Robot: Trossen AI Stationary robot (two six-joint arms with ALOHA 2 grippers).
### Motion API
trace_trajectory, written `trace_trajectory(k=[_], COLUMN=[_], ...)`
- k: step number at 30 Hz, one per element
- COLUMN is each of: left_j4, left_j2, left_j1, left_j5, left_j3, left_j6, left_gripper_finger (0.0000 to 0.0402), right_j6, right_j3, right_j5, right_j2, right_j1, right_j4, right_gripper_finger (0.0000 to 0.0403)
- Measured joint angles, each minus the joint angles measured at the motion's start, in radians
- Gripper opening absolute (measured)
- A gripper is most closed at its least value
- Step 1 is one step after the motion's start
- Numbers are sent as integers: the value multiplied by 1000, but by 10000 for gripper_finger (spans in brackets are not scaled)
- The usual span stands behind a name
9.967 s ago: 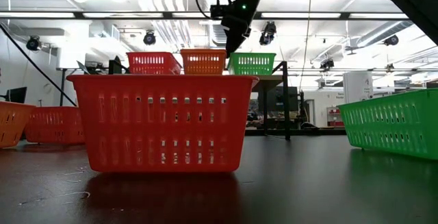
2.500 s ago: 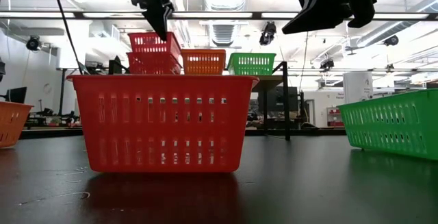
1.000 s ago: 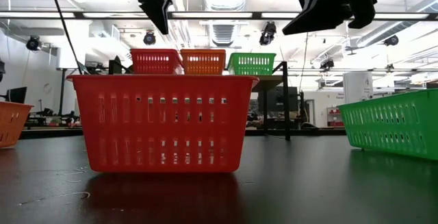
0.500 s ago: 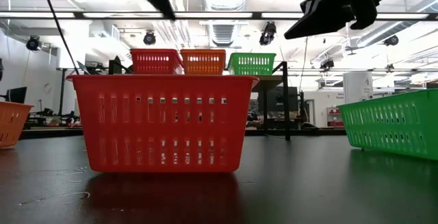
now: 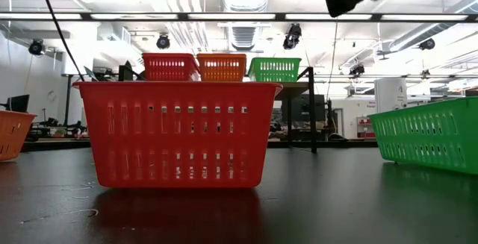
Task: Stack baskets on shelf by color
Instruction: Stack the left green basket on top of the other green basket on the shelf
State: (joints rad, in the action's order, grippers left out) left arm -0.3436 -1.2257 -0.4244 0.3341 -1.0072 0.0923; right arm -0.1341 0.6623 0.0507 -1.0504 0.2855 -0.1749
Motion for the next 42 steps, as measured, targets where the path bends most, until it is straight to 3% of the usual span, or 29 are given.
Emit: trace_trajectory(k=[6, 11, 22, 27, 33, 42], left_j4=[26, 24, 34, 38, 40, 41], left_j2=[24, 35, 36, 36, 36, 36], left_j1=[-2, 0, 0, 1, 1, 1], left_j5=[10, 43, 67, 67, 68, 68], left_j3=[52, 75, 75, 75, 75, 75], left_j6=[1, 48, 79, 95, 98, 98], left_gripper_finger=[68, 68, 68, 68, 68, 68], right_j6=[149, 342, 515, 579, 817, 1028], right_j3=[104, 236, 526, 567, 578, 583], right_j5=[0, 3, 43, 47, -24, -26], right_j2=[-77, -142, -380, -463, -502, -505], right_j1=[96, 127, 233, 288, 332, 421], right_j4=[164, 451, 1093, 1135, 1135, 1127], right_gripper_finger=[9, 9, 9, 9, 16, 89])
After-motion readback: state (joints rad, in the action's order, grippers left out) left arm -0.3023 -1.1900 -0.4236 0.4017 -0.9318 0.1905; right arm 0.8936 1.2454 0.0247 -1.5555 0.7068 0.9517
